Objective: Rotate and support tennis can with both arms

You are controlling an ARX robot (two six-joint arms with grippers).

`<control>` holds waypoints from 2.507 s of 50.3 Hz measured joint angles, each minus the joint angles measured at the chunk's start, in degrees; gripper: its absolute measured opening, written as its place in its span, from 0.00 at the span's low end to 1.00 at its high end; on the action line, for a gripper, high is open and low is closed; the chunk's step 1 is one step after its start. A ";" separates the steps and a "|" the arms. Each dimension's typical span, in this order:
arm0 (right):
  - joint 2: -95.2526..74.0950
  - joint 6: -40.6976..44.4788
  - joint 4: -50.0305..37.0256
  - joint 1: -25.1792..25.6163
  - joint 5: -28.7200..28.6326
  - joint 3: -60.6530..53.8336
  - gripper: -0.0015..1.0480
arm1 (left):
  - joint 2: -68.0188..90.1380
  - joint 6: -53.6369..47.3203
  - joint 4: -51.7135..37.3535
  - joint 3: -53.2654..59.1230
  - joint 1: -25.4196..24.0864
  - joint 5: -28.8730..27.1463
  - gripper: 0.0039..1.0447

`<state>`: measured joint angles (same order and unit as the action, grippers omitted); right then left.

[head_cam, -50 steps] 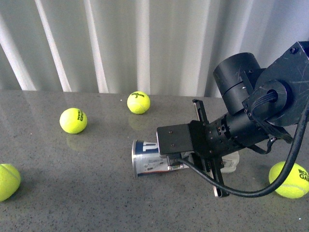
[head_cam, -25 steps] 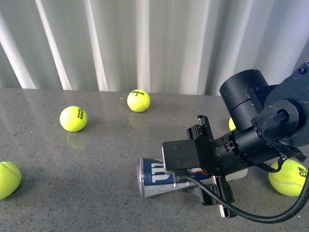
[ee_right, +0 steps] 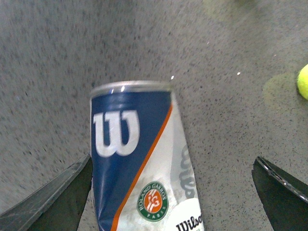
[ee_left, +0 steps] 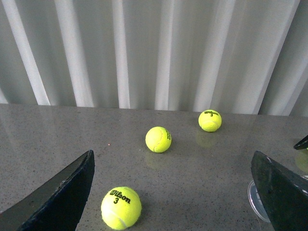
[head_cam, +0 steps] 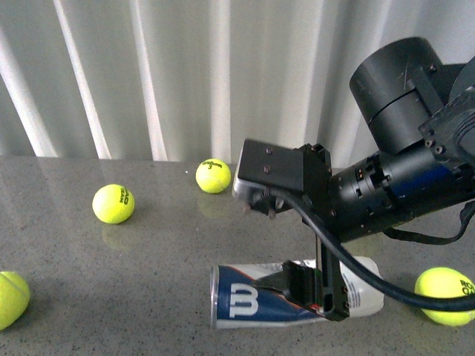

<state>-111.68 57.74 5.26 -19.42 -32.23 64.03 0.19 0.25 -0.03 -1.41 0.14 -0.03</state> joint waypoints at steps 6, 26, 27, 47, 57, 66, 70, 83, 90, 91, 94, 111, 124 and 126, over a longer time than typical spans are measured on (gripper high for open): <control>4.52 -15.30 -4.76 0.39 -2.14 -0.17 0.93 | 0.00 0.00 0.00 0.00 0.00 0.00 0.94; 16.79 -58.73 -19.15 5.66 11.06 -9.31 0.93 | 0.00 -0.02 0.00 0.00 0.00 0.00 0.94; 16.72 -59.10 -19.30 5.55 11.39 -9.44 0.93 | 0.00 0.00 0.00 0.00 0.00 0.00 0.94; 32.85 -57.94 -62.75 10.36 41.07 -43.80 0.14 | 0.00 -0.02 0.00 0.00 0.00 0.00 0.94; 41.44 -57.72 -61.92 12.83 38.60 -51.01 0.03 | 0.00 0.00 0.00 0.00 0.00 0.00 0.94; 48.06 -57.70 -59.28 14.45 37.03 -55.32 0.03 | 0.00 0.00 0.00 0.00 0.00 0.00 0.94; 49.70 -57.70 -60.43 15.02 36.20 -57.29 0.03 | 0.00 0.00 0.00 0.00 0.00 0.00 0.94; 60.65 -57.70 -53.37 19.28 32.24 -61.99 0.03 | 0.00 0.00 0.00 0.00 0.00 0.00 0.94; 66.93 -57.72 -47.95 19.28 32.26 -63.04 0.03 | 0.00 0.00 0.00 0.00 0.00 0.00 0.94; 67.43 -57.72 -47.52 19.28 32.26 -63.10 0.03 | 0.00 0.00 0.00 0.00 0.00 0.00 0.94; 70.16 -57.70 -45.31 19.30 32.26 -63.41 0.03 | 0.00 0.00 0.00 0.00 0.00 0.00 0.94; 83.89 -57.72 -32.79 19.30 32.22 -63.78 0.03 | 0.00 0.00 0.00 0.00 0.00 0.00 0.94; 90.60 -57.70 -26.38 19.30 32.17 -63.78 0.03 | 0.00 0.00 0.00 0.00 0.00 0.00 0.94; 91.38 -57.70 -25.64 19.30 32.17 -63.78 0.03 | 0.00 0.00 0.00 0.00 0.00 0.00 0.94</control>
<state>-20.29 0.03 -20.38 -0.12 -0.05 0.25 0.19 0.25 -0.03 -1.41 0.14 -0.03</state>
